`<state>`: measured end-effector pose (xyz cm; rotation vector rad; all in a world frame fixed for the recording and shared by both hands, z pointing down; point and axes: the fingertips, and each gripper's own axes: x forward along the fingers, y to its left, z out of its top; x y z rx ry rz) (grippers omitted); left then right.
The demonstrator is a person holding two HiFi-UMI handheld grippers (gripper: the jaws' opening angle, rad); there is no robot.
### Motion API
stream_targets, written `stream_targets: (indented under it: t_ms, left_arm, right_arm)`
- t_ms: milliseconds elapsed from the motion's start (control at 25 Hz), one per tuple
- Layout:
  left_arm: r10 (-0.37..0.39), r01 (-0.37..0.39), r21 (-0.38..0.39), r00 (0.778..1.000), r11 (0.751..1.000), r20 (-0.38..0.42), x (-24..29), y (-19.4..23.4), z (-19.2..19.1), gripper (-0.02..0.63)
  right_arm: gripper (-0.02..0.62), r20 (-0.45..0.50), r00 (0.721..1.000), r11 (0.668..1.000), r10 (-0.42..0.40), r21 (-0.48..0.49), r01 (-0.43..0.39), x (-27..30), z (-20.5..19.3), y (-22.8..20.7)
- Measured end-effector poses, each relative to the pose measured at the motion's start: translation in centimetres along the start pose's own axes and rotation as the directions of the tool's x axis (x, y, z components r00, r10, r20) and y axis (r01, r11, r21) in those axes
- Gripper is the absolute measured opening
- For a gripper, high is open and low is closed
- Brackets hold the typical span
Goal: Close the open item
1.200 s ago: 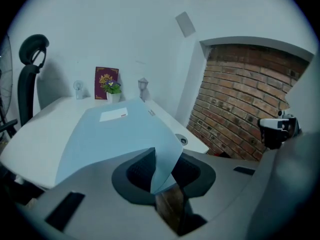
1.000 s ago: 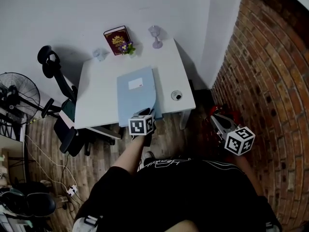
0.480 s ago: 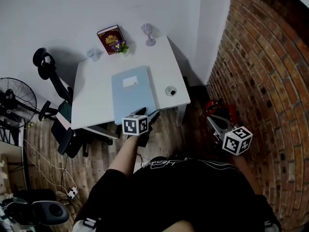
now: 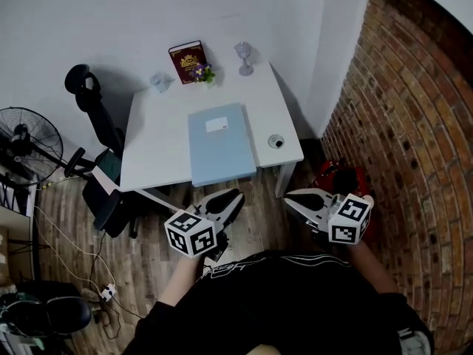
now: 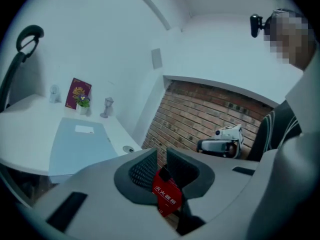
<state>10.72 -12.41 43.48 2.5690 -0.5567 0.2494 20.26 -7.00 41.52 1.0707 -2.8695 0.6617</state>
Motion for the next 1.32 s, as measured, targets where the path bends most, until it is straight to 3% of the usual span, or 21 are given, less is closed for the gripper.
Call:
stream_targets:
  t_ms: [80, 200, 440, 640, 840, 1320]
  left_arm:
    - [-0.046, 0.046, 0.003, 0.999, 0.999, 0.022, -2.4, -1.8, 0.3, 0.060]
    - [-0.079, 0.080, -0.008, 0.993, 0.997, 0.085, -5.6, -3.5, 0.6, 0.052]
    - [-0.022, 0.018, 0.032, 0.994, 0.999, 0.107, -9.2, -4.0, -0.8, 0.049]
    - [-0.053, 0.051, 0.031, 0.996, 0.998, 0.074, -9.5, -4.7, -2.7, 0.049]
    - [-0.085, 0.082, 0.049, 0.994, 0.995, 0.073, -9.6, -6.0, -2.7, 0.049]
    - [-0.059, 0.044, 0.138, 0.992, 0.990, 0.109, -13.5, -8.5, -2.0, 0.049]
  right_arm:
    - [0.003, 0.027, 0.998, 0.998, 0.064, 0.005, -0.064, 1.5, 0.8, 2.3]
    - [0.002, 0.073, 0.993, 0.995, 0.091, 0.022, -0.092, 2.9, 1.5, 4.5]
    - [0.002, 0.073, 0.994, 0.997, 0.077, -0.001, -0.077, 4.2, -0.2, 7.0]
    - [0.002, 0.071, 0.997, 0.999, 0.037, 0.036, -0.039, 3.8, -2.3, 7.8]
    - [0.002, 0.072, 0.997, 1.000, 0.015, 0.011, -0.016, 2.9, -2.3, 9.1]
    - [0.002, 0.114, 0.993, 0.997, 0.015, -0.080, -0.006, 1.2, -1.3, 13.3]
